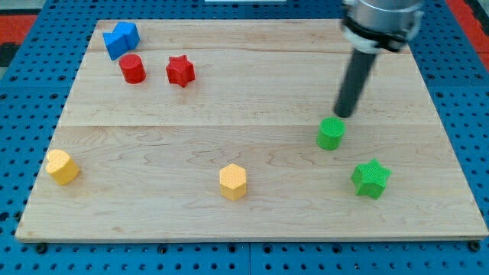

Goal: Move yellow hexagon to the top center

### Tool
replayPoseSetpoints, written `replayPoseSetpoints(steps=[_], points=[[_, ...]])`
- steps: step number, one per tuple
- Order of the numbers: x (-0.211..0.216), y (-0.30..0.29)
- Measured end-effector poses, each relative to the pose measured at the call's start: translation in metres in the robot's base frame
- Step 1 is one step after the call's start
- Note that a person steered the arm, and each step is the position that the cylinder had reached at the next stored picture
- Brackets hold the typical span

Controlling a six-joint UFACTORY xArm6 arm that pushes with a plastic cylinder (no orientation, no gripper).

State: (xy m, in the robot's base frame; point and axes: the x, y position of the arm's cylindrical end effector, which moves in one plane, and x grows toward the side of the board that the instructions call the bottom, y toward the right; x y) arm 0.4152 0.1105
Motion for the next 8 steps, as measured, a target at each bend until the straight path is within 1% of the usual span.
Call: replayPoseSetpoints(steps=[1, 2, 3, 4, 5, 6, 7, 8], points=[[0.061, 0.008], [0.067, -0.027], [0.089, -0.122], [0.091, -0.242], [0.147, -0.18], [0.159, -0.114], [0.082, -0.114], [0.015, -0.141]])
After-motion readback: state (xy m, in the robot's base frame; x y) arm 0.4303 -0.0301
